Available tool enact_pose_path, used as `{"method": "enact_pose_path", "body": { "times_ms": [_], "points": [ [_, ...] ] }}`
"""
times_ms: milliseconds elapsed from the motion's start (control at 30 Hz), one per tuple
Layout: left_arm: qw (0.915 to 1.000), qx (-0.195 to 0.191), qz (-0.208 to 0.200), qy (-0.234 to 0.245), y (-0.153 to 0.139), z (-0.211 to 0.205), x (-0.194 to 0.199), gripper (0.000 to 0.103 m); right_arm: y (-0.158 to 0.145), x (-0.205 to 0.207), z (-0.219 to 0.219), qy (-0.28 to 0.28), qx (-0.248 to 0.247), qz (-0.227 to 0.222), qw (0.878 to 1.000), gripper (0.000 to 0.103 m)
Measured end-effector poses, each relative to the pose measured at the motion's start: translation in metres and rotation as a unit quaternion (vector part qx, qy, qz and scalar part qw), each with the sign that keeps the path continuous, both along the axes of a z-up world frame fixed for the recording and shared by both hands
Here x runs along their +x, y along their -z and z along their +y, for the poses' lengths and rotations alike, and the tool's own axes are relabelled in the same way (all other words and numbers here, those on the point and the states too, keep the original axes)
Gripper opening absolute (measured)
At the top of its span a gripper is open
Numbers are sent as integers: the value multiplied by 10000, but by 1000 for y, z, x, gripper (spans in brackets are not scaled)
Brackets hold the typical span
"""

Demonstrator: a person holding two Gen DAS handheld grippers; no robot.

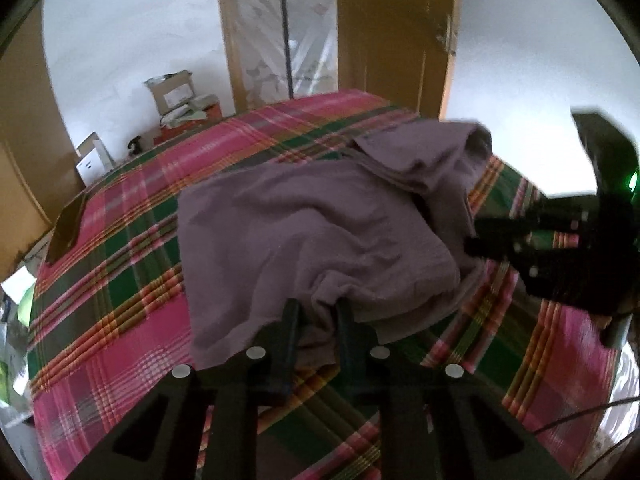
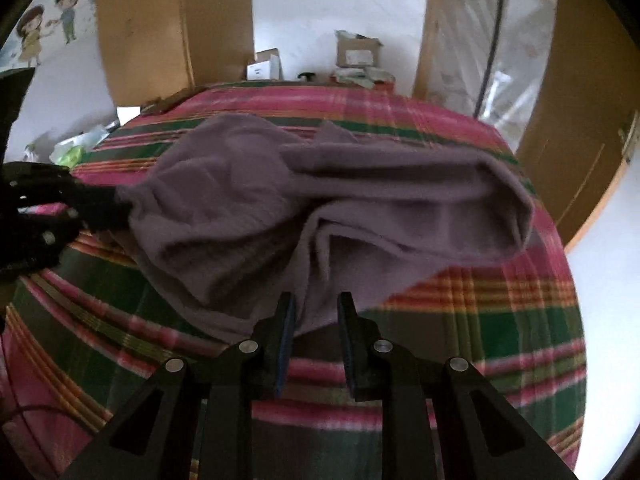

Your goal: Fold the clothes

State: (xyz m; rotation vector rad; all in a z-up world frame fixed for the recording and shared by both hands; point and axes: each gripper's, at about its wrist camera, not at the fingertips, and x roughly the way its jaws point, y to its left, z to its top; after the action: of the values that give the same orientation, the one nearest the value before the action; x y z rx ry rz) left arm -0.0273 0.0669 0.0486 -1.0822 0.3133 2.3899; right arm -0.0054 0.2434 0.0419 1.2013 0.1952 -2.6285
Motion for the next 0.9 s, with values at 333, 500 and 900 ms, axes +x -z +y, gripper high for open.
{"method": "enact_pose_path", "body": {
  "times_ms": [333, 500, 900],
  "points": [
    [9990, -262, 180, 312, -6, 11, 17, 24, -9, 16, 9, -147, -1233, 35, 9923, 22],
    [9942, -644, 375, 769, -3, 32, 28, 32, -3, 15, 0, -233, -1269, -79, 9916, 22],
    [9877, -985, 575, 1070, 8, 49, 32, 33, -10, 11, -19, -498, -1301, 174, 9901, 32]
  ]
}}
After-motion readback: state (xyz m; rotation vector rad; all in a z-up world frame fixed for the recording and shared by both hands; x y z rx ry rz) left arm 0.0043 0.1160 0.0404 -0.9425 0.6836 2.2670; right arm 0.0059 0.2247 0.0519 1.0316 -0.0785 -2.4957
